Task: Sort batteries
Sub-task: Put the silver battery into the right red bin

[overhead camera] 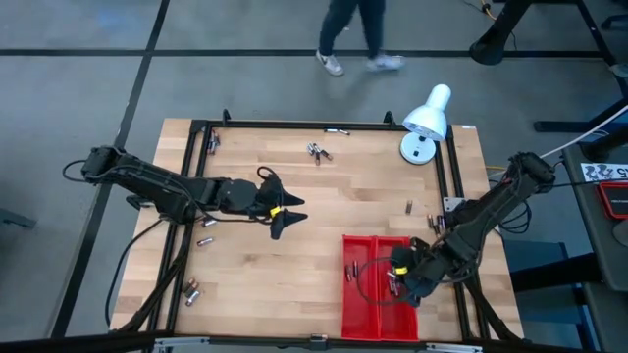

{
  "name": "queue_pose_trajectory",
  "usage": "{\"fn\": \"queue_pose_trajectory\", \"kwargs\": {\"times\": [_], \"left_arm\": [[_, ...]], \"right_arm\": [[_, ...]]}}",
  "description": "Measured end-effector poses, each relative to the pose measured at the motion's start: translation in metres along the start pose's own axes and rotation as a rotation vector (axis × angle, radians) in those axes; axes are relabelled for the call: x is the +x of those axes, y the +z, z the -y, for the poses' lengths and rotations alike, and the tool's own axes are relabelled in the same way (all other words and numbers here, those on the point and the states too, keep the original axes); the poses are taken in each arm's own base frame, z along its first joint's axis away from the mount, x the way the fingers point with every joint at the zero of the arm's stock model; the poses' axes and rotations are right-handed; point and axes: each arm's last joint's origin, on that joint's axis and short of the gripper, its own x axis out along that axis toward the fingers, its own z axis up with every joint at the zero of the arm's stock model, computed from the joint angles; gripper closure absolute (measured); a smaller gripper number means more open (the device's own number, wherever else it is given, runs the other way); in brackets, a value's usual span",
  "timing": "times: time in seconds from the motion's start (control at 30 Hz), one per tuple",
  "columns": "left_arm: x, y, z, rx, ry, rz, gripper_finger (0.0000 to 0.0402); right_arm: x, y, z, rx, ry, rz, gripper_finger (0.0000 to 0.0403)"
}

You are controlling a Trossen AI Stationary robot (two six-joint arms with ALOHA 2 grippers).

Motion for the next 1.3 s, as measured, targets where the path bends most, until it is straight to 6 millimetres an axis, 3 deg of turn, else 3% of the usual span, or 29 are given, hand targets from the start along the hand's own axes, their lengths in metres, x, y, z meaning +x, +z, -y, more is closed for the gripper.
{"fn": "queue_pose_trajectory", "kwargs": {"times": [0.3,0.57,0.77,0.93,1.03,1.3], "left_arm": [[-0.001,-0.003,0.005,-0.02,-0.025,-0.014,0.0157],[-0.006,-0.02,0.011,0.001,-0.019,-0.138,0.0157],[-0.017,-0.044,0.009,-0.019,0.043,-0.436,0.0157],[-0.044,-0.063,-0.01,-0.033,0.35,-0.789,0.017],[-0.06,-0.069,-0.02,-0.089,0.518,-0.948,0.0182],[-0.084,-0.098,-0.027,-0.096,0.603,-1.2,0.0199]], "right_arm": [[0.007,0.001,0.009,-0.022,-0.044,0.004,0.0273],[-0.002,0.015,0.015,-0.051,-0.044,-0.029,0.0262],[-0.038,0.029,0.011,-0.107,-0.036,0.186,0.027],[-0.063,0.036,0.012,-0.141,-0.073,0.395,0.0271],[-0.07,0.038,0.014,-0.159,-0.098,0.456,0.0271],[-0.071,0.048,0.022,-0.162,-0.113,0.45,0.0271]]}}
